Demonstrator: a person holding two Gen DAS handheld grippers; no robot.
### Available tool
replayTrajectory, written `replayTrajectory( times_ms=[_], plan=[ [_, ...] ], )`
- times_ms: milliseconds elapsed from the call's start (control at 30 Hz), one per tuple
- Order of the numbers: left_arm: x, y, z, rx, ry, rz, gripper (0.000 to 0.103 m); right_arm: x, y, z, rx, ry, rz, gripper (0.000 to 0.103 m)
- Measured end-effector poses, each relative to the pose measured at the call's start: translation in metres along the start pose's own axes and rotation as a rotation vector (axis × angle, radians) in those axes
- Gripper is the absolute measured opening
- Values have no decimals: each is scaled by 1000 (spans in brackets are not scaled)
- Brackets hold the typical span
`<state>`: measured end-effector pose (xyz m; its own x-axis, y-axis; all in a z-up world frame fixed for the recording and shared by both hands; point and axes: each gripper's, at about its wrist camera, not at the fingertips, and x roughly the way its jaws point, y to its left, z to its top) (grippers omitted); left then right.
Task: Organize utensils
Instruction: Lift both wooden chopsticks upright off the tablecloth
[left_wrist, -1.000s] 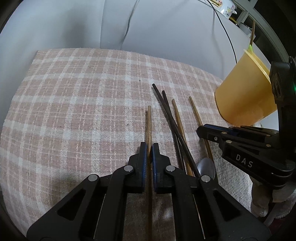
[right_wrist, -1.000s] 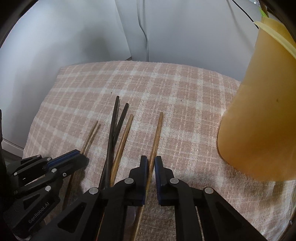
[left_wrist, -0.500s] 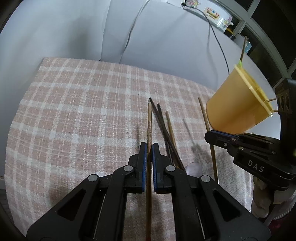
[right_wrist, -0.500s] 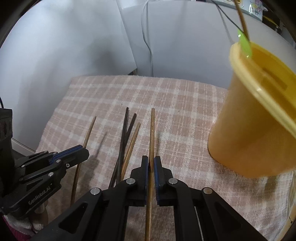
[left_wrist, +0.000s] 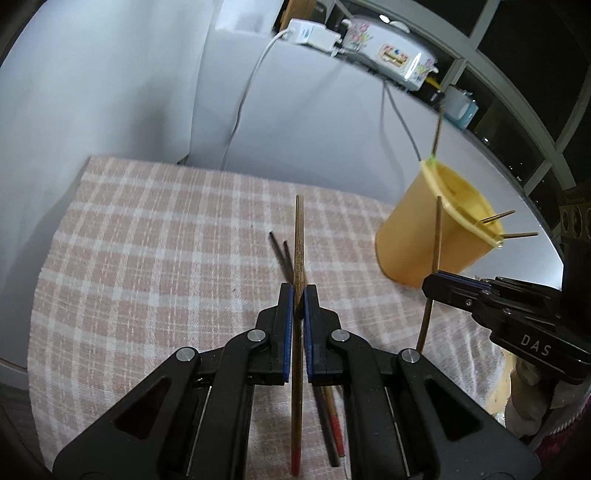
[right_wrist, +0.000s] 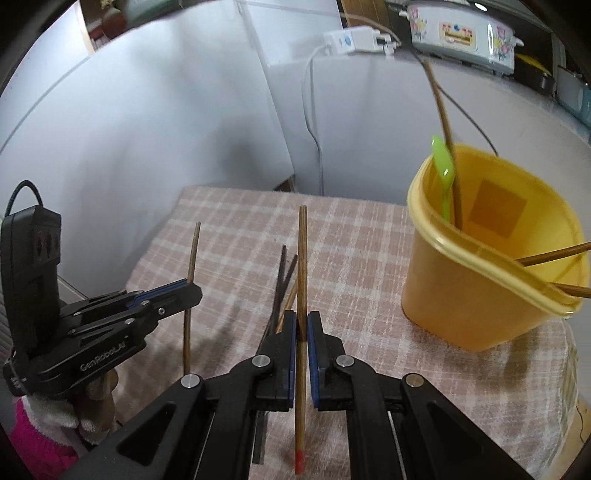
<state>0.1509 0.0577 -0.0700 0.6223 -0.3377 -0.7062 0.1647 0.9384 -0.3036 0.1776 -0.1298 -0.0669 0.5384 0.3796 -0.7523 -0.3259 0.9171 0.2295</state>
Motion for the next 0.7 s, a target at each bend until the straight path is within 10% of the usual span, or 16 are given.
replayTrajectory(
  times_ms=[700],
  plan=[
    [-44,-58,17,78,-147,-71,3,-81,-21,-17,17,-145,39,3]
  ],
)
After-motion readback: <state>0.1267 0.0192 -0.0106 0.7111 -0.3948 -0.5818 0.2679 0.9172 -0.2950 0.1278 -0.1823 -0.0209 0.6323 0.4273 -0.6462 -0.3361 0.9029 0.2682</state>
